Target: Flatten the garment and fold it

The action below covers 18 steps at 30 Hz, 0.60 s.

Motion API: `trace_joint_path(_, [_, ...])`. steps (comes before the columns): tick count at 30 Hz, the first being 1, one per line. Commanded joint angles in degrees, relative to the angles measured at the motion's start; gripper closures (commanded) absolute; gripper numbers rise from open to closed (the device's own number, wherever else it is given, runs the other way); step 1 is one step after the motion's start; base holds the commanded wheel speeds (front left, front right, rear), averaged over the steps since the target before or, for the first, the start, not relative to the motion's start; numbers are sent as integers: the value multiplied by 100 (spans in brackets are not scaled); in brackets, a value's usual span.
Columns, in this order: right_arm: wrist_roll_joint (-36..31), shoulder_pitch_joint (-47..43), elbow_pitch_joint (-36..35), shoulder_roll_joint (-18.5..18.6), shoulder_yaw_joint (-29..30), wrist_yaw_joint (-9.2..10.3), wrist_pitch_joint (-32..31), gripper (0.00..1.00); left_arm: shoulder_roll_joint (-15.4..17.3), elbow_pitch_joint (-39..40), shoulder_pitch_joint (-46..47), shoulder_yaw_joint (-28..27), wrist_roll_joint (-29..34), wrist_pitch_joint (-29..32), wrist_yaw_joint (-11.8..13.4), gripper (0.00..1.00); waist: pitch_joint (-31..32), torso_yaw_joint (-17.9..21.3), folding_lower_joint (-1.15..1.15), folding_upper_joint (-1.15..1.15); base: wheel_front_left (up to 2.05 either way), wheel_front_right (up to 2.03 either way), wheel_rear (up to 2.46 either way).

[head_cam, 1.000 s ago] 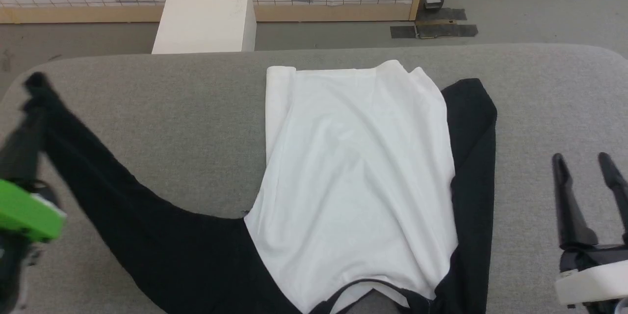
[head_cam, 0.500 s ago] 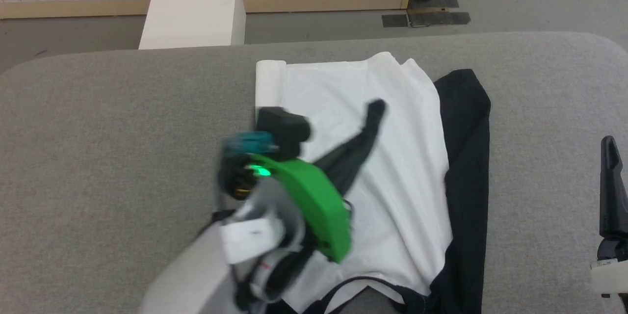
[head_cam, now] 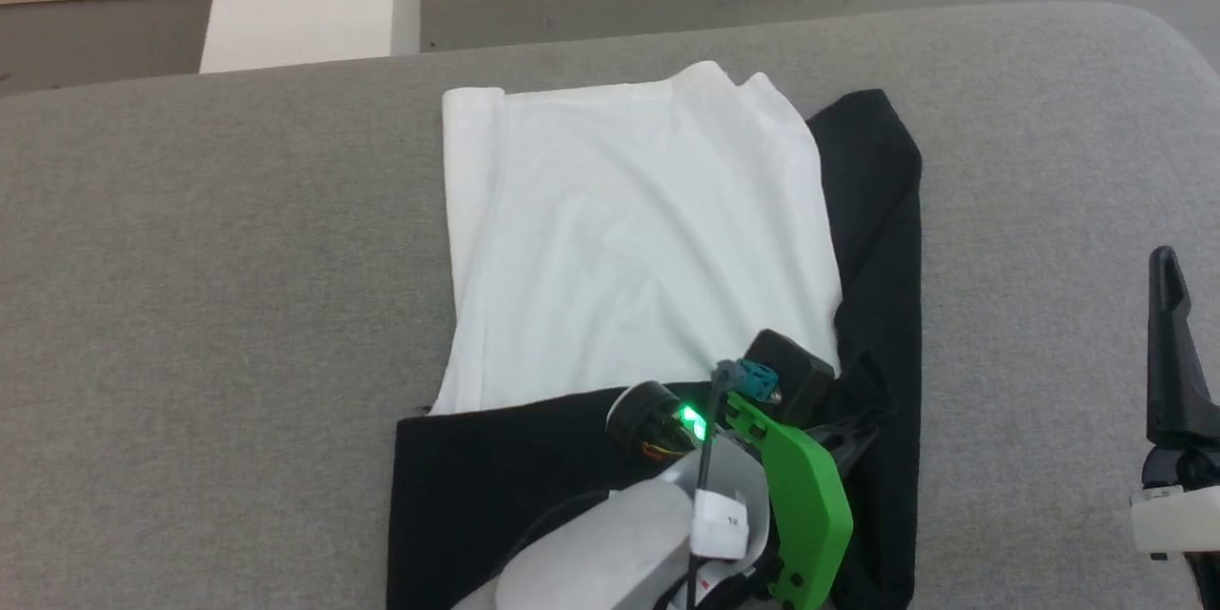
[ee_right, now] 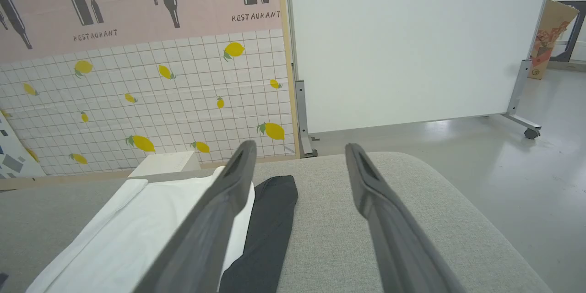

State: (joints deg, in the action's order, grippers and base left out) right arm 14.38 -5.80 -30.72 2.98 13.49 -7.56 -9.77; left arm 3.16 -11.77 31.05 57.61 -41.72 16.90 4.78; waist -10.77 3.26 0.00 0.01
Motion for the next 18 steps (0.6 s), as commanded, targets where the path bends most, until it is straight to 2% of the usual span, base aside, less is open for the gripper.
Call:
trace_joint_path(1, [45, 94, 43, -10, -36, 8, 40, 0, -23, -161, 200, 148, -46, -109, -16, 100, -88, 108, 0, -1, 0, 0, 0])
trace_joint_path(10, [38, 194, 196, -10, -277, 8, 40, 0, -27, -1683, 493, 1067, -116, -326, 196, 100, -178, 334, 0, -1, 0, 0, 0])
trace_joint_path(12, [16, 211, 207, -10, -295, 8, 28, 0, -27, -1860, 489, 1155, -241, -365, 235, 53, -183, 356, 0, -1, 0, 0, 0])
trace_joint_path(13, [2, 214, 211, -10, -296, 8, 19, 0, -27, -1921, 504, 1202, -293, -406, 253, 36, -184, 359, 0, -1, 0, 0, 0])
trace_joint_path(14, [-5, 215, 212, -10, -297, 8, 11, 0, -27, -1957, 522, 1235, -327, -445, 271, 0, -184, 359, 0, -1, 0, 0, 0])
trace_joint_path(18, [-19, 196, 222, -10, -272, 8, -11, 0, -27, -1919, 640, 1324, -527, -683, 340, 0, -153, 316, 0, -1, 0, 0, 0])
